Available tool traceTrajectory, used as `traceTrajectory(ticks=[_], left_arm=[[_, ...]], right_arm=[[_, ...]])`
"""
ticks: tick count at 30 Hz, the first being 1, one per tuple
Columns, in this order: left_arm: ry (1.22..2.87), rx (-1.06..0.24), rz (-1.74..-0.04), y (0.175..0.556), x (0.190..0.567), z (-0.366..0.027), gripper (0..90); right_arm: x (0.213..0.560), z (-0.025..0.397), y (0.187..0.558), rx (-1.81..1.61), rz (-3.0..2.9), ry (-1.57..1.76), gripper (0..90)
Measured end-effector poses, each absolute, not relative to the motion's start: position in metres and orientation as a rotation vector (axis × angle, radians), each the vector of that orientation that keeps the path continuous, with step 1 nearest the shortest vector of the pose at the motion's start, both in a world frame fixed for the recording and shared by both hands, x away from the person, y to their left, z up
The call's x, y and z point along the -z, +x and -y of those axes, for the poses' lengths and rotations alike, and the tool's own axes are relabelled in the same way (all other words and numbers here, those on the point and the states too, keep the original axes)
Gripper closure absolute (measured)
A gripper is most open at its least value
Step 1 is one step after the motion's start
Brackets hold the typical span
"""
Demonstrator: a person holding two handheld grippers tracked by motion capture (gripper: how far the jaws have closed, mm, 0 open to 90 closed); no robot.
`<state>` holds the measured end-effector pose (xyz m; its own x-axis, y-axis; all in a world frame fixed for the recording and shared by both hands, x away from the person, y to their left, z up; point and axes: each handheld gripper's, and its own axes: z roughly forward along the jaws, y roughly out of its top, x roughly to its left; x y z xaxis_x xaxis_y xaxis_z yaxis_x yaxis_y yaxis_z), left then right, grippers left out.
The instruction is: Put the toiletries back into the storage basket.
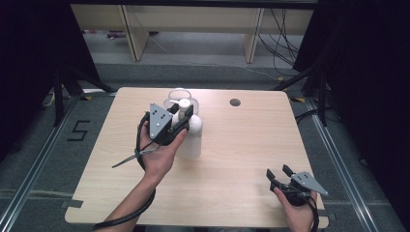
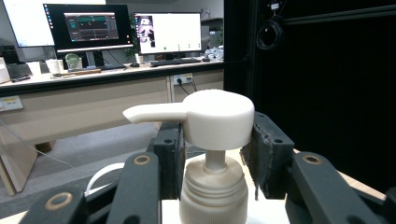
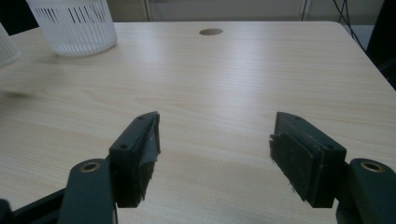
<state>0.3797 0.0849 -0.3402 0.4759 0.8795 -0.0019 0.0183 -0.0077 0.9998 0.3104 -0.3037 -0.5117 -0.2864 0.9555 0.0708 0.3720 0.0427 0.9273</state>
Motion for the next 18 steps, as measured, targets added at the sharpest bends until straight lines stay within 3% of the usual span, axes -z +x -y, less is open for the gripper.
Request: traceTrajectory(ticks=[18], left_arm=[[1.427,-0.872,-0.856,0.391,0.336,-0.1,59.4]], right_arm=[[0.512,0.304,0.31,-1.236,-1.718,1.342,32.9]])
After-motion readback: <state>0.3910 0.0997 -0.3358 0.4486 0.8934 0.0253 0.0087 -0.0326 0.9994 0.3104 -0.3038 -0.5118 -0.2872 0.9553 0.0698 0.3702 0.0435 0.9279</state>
